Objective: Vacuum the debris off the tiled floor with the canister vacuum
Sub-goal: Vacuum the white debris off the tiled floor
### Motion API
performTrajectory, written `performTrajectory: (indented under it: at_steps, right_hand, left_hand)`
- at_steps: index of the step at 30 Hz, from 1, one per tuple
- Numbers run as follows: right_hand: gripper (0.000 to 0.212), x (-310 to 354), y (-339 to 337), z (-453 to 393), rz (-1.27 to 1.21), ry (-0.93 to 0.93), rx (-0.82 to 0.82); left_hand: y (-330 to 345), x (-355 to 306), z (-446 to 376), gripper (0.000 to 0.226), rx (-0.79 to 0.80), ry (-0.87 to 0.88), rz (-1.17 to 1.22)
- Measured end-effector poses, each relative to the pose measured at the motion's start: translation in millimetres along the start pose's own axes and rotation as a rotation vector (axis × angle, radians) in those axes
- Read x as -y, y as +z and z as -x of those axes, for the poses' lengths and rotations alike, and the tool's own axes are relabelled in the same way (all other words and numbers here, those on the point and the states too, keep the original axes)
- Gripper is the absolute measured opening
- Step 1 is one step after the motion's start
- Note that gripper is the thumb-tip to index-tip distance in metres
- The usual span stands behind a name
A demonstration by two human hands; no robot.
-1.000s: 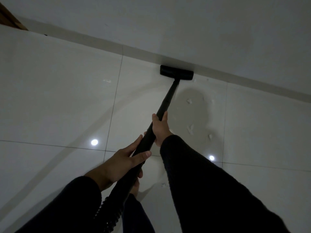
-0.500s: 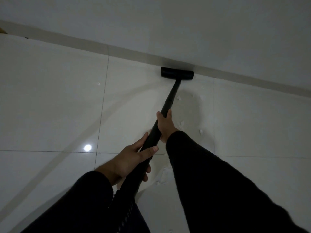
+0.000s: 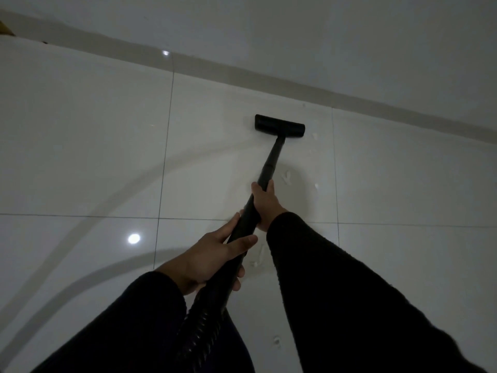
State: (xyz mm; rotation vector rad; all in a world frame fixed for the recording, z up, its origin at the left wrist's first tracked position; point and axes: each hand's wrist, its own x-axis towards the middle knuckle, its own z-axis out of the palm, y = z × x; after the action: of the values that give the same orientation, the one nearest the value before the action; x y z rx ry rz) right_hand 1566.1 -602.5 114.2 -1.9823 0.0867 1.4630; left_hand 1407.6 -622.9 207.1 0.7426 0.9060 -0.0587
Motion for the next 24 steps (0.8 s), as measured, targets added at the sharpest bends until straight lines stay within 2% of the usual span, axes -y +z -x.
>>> performTrajectory:
  at_steps: [2,11,17,24]
  right_hand:
    - [0.067,-14.8,-2.0,8.7,-0.003,-0.01,0.001]
    - [0.062,-61.2,-16.4,23.6,0.043,-0.006,0.027]
    - [0.068,-84.4,-22.5,40.3,0.066,0.002,0.084]
    - [0.07,-120.8,-43.2,61.1,0.164,0.04,0.166]
  left_hand:
    - [2.6,15.8,10.1,0.071,0.012,0.005,-0.023]
    - [26.8,60.2,23.6,0.051,-0.027,0.018,0.002]
    - [45.3,83.8,40.3,0.068,-0.092,-0.015,0.009]
    - [90.2,113.7,70.5,0.07,-0.159,-0.017,0.034]
